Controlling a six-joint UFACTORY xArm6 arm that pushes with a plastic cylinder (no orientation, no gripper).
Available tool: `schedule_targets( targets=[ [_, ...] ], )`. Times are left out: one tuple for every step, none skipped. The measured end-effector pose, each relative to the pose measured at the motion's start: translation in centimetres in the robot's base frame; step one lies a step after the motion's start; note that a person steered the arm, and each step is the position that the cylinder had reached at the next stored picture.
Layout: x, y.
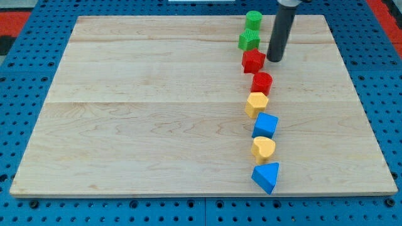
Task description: Move red star towards top left
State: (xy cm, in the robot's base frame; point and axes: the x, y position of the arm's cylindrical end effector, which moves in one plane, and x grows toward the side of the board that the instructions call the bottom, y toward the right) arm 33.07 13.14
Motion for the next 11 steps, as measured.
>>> schedule_targets(
  targets=[
    [0.0,-4.4],
    [1.1,-6.9],
    [2.3,-3.0],
    [4.0,-6.2],
    [4.4,-12.3],
    [3.8,-16.1],
    [3.0,-13.4],
    [2.5,-12.2],
    [0.5,-18.9],
    [-0.4,-19.7],
    [-2.0,-22.4]
  ],
)
